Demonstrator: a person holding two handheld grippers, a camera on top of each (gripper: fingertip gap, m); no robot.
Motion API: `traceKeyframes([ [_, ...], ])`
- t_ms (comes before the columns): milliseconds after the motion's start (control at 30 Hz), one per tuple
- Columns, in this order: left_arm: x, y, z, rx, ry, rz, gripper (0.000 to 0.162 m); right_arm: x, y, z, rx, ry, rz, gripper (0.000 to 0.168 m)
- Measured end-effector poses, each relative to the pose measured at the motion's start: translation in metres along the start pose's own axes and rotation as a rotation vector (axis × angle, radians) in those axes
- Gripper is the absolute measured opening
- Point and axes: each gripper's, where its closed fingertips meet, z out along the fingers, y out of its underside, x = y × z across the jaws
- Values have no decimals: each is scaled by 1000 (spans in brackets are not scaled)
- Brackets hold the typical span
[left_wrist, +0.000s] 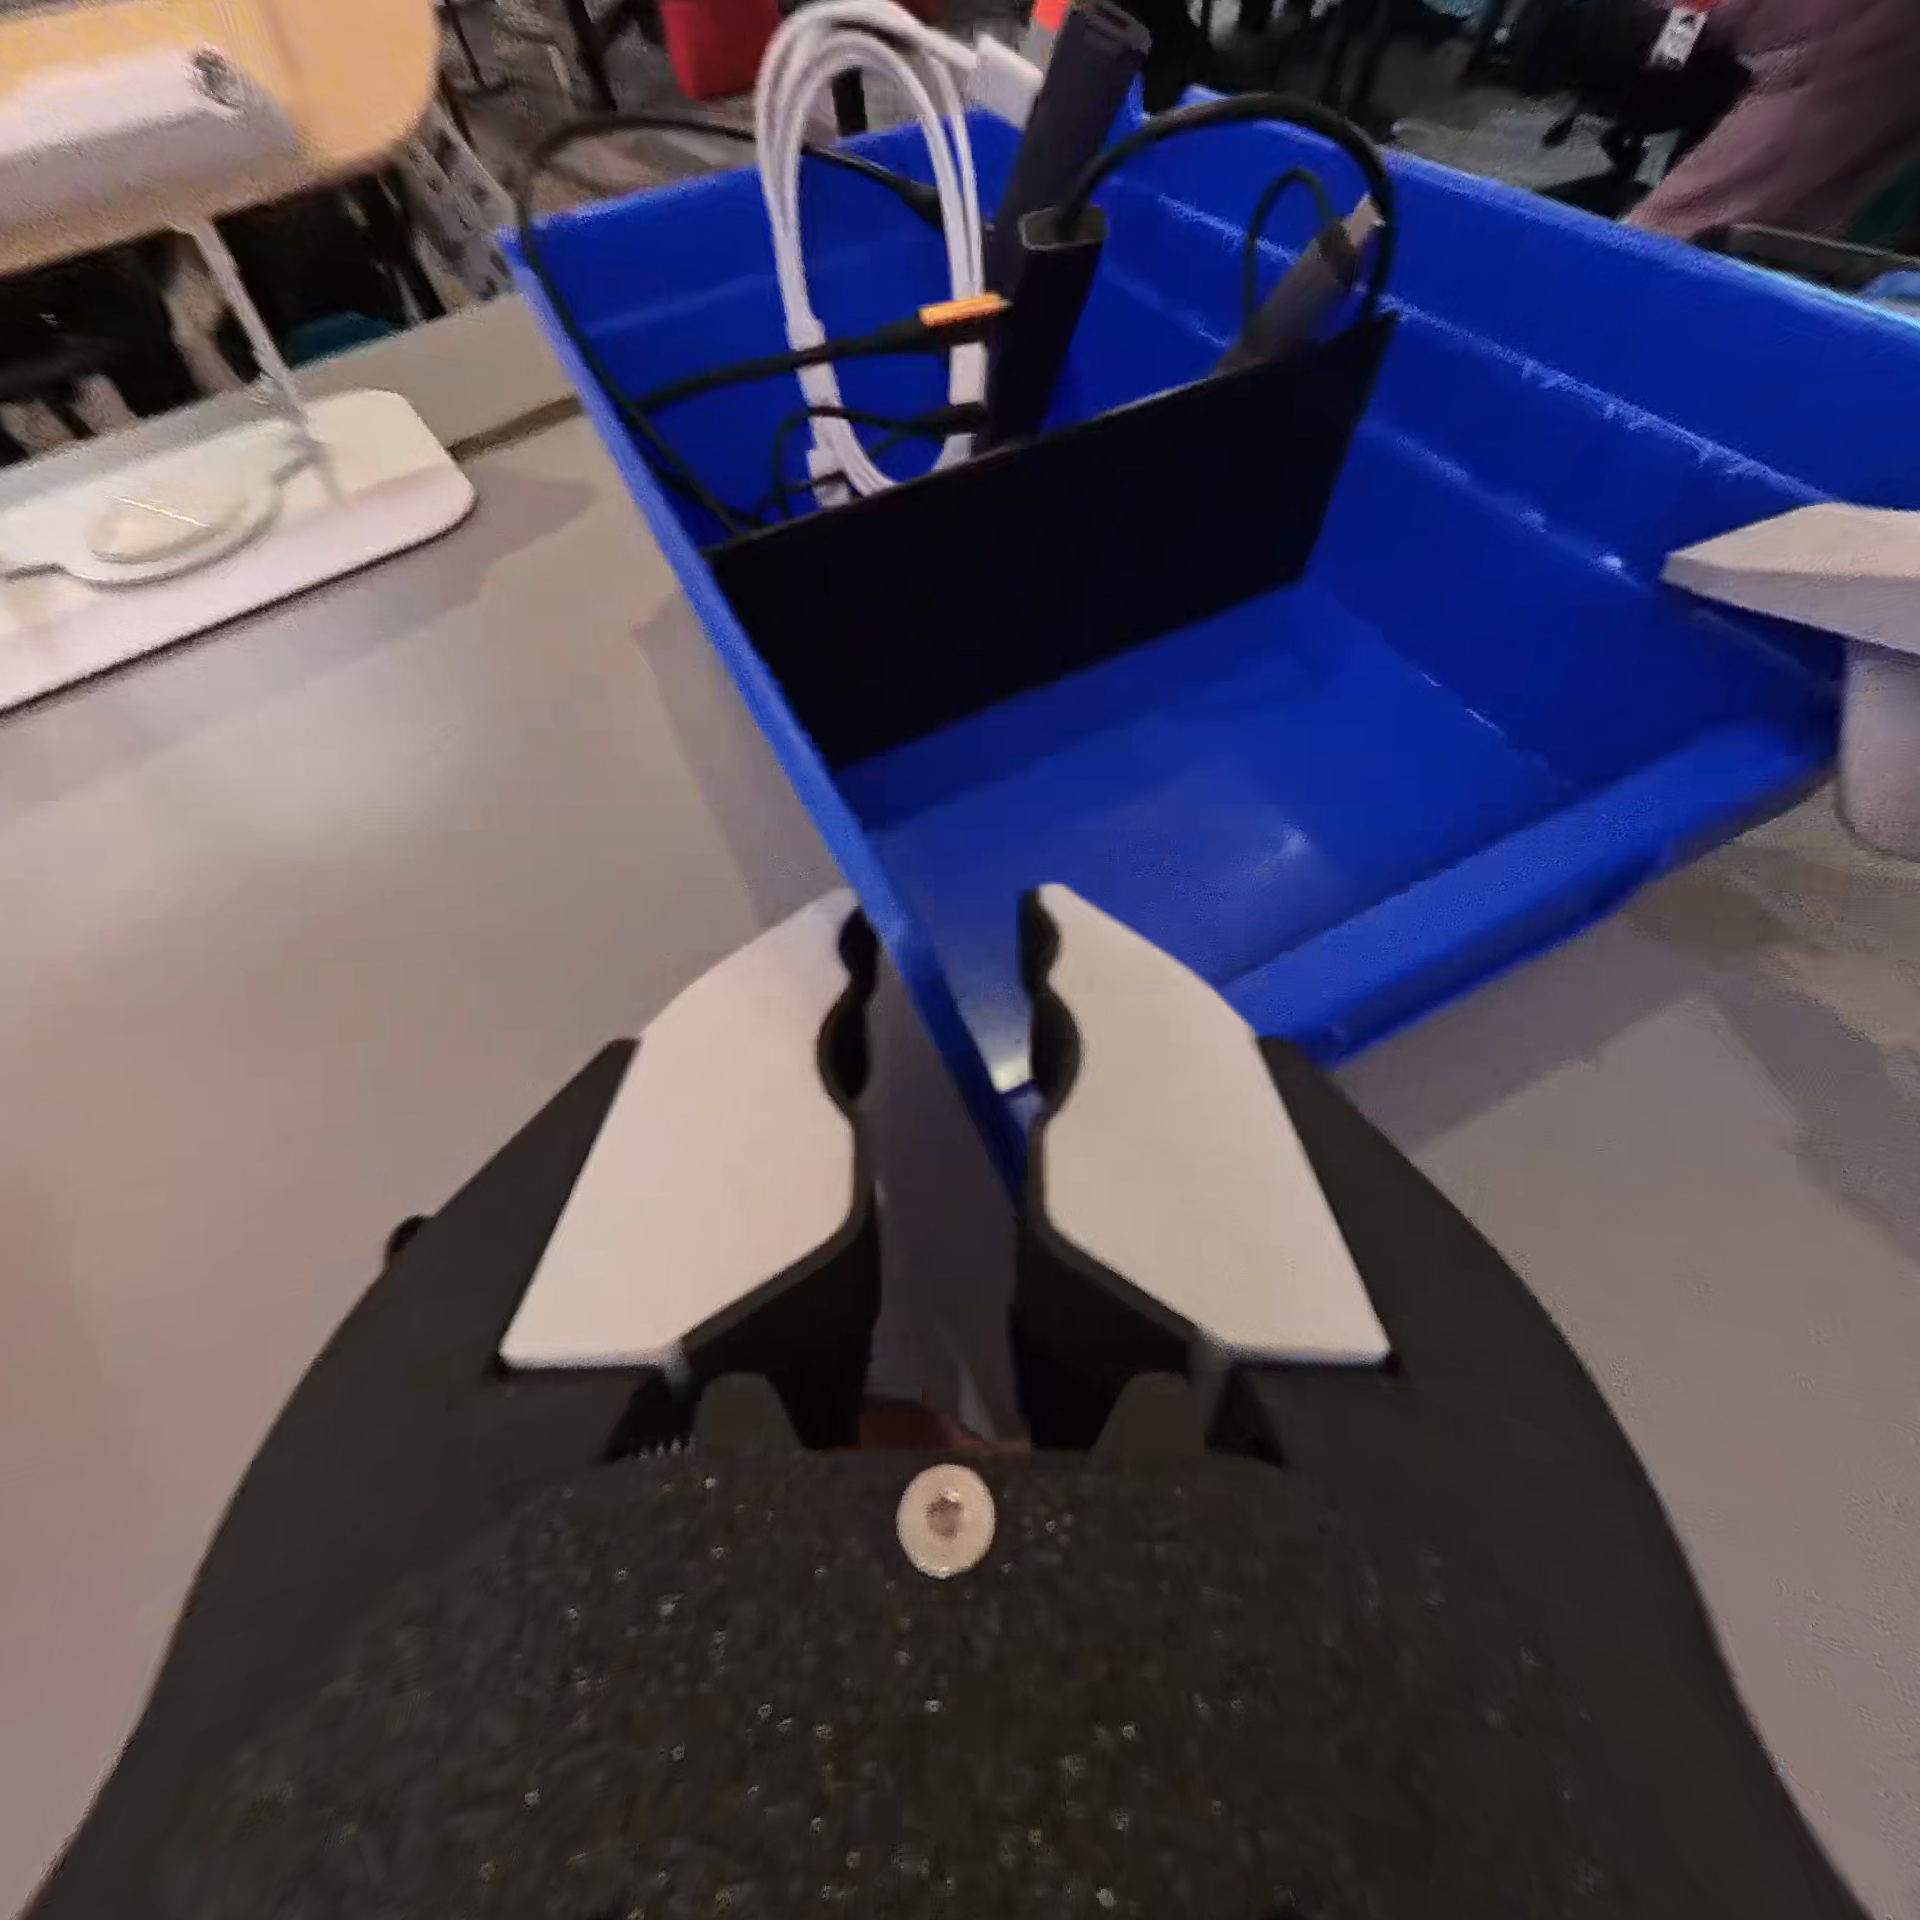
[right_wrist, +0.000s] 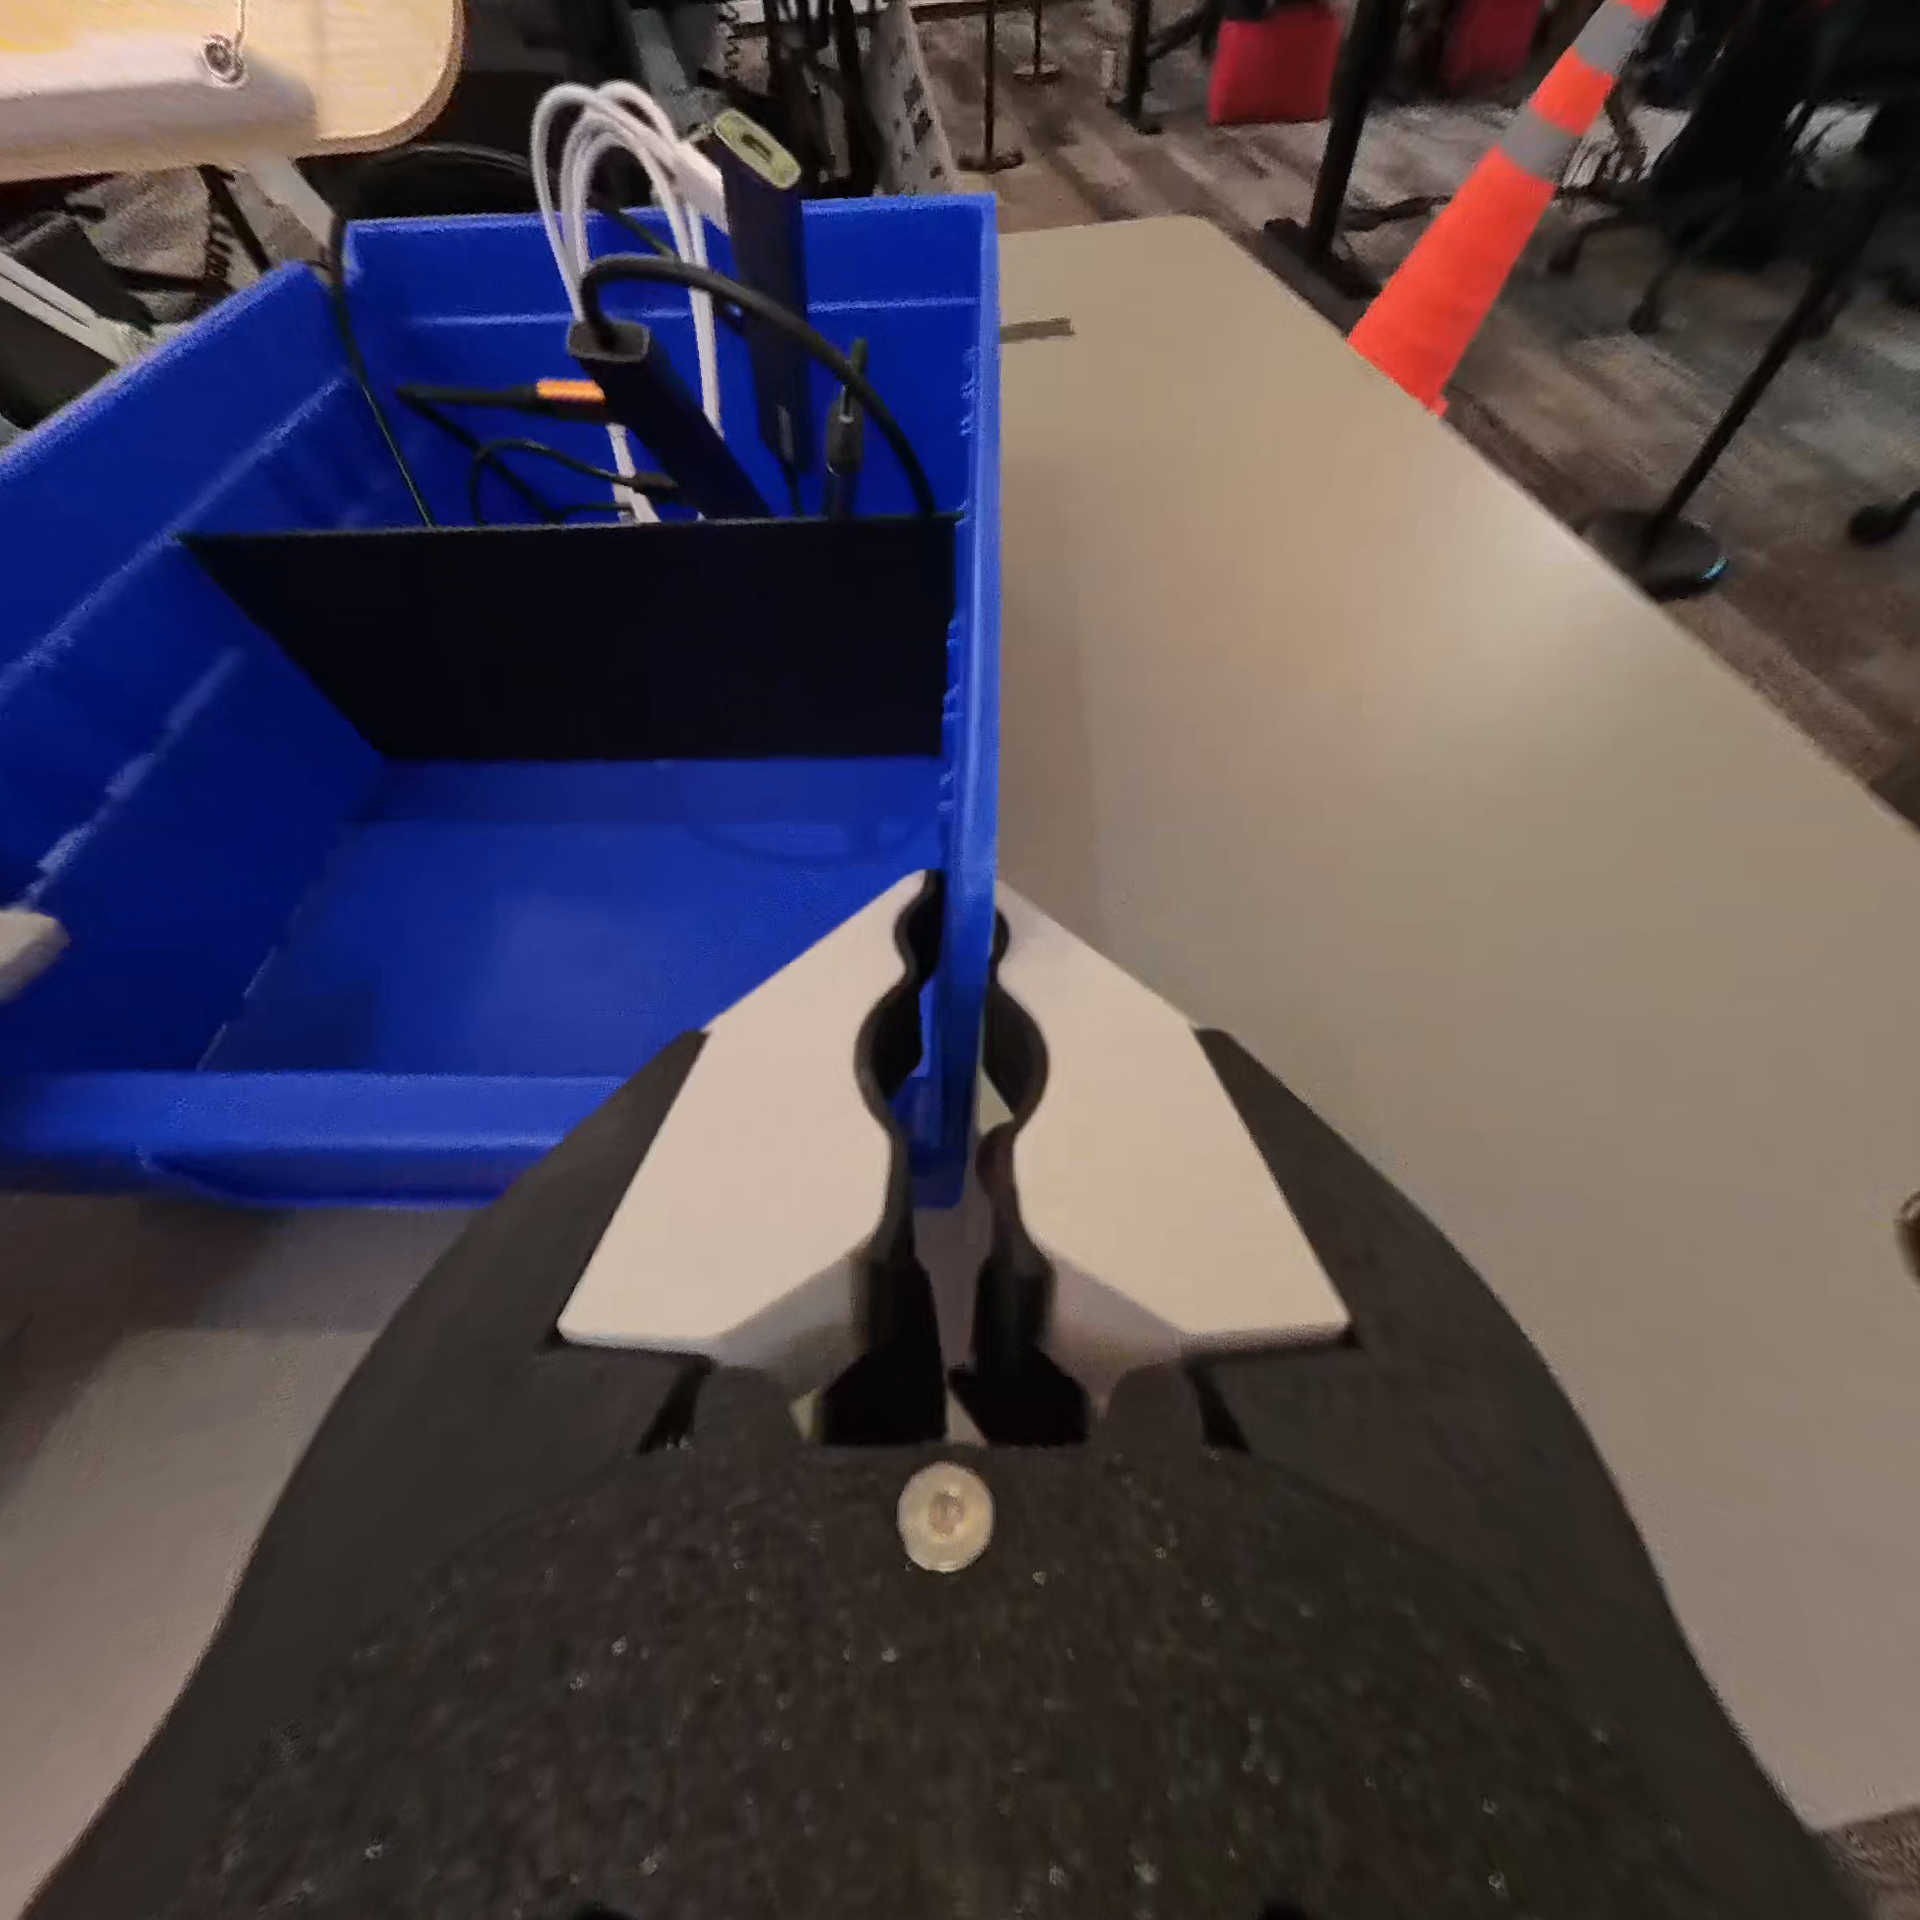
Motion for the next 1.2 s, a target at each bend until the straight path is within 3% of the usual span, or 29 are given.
traceKeyframes([
  [33, -7, -1, -2, 19, -27, -1, 15, -1, -1, 0, 2, 14, -43, 1],
  [267, -49, 6, -23, 29, -129, -60, 8, -46, -13, -5, 48, -5, -112, 1],
  [633, -159, 38, -103, 7, -363, -143, 6, -189, -19, 11, 87, -265, -197, 3],
  [800, -188, 63, -112, -60, -321, -178, 13, -228, -6, 21, 83, -337, -303, 5],
  [833, -187, 59, -117, -49, -300, -204, 30, -235, -4, 19, 84, -375, -315, 7],
  [867, -187, 51, -125, -11, -284, -214, 45, -240, -5, 15, 98, -409, -315, 16],
  [967, -204, 22, -171, 201, -327, -208, 41, -245, -6, 2, 131, -476, -351, 36],
  [1067, -265, 31, -223, 246, -536, -190, 41, -233, -5, -7, 149, -483, -380, 42],
  [1200, -378, 110, -290, -21, -898, -111, 52, -211, -12, -18, 189, -463, -376, 45],
])
